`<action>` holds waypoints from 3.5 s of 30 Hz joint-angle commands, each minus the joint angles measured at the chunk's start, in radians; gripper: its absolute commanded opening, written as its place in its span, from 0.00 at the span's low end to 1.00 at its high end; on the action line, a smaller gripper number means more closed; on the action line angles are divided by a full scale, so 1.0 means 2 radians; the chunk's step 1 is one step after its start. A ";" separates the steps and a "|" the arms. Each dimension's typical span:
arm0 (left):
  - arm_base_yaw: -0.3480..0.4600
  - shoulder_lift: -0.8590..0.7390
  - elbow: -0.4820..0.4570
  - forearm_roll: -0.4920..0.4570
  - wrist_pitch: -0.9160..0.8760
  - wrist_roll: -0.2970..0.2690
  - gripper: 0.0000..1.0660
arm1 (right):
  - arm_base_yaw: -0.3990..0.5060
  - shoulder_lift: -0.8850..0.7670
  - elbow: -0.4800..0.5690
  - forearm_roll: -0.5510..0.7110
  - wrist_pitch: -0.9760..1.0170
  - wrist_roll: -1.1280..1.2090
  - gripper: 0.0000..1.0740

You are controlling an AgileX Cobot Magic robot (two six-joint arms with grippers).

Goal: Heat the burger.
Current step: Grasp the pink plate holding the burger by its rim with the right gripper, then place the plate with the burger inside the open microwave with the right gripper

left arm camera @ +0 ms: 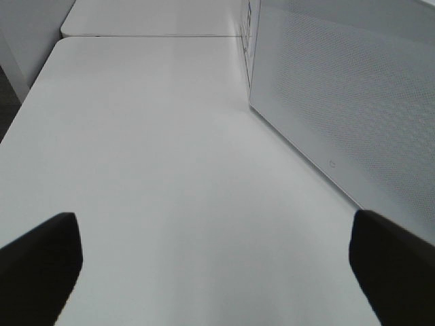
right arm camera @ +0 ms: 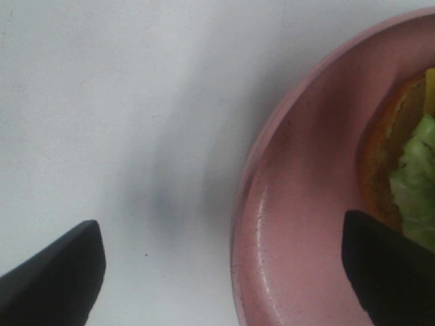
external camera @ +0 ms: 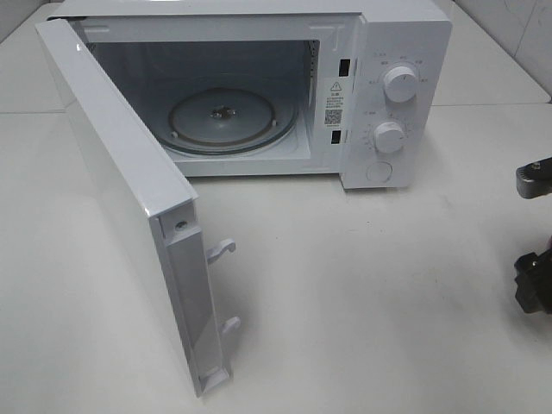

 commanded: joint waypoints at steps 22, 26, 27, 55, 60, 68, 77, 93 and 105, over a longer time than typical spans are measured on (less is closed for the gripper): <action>0.001 -0.007 0.001 0.001 0.001 -0.002 0.94 | -0.004 0.099 0.004 -0.020 -0.054 0.000 0.33; 0.001 -0.007 0.001 0.001 0.001 -0.002 0.94 | -0.004 0.099 0.004 -0.037 -0.051 0.012 0.00; 0.001 -0.007 0.001 0.001 0.001 -0.002 0.94 | -0.004 0.099 0.004 -0.037 -0.051 0.012 0.00; 0.001 -0.007 0.001 0.001 0.001 -0.002 0.94 | 0.040 0.048 0.001 -0.093 0.037 0.139 0.00; 0.001 -0.007 0.001 0.001 0.001 -0.002 0.94 | 0.082 0.048 0.001 -0.141 0.073 0.214 0.00; 0.001 -0.007 0.001 0.001 0.001 -0.002 0.94 | 0.130 0.037 0.001 -0.183 0.123 0.285 0.00; 0.001 -0.007 0.001 0.001 0.001 -0.002 0.94 | 0.173 0.016 0.001 -0.194 0.163 0.301 0.00; 0.001 -0.007 0.001 0.001 0.001 -0.002 0.94 | 0.271 -0.064 0.002 -0.190 0.251 0.296 0.00; 0.001 -0.007 0.001 0.001 0.001 -0.002 0.94 | 0.371 -0.103 0.008 -0.164 0.269 0.293 0.00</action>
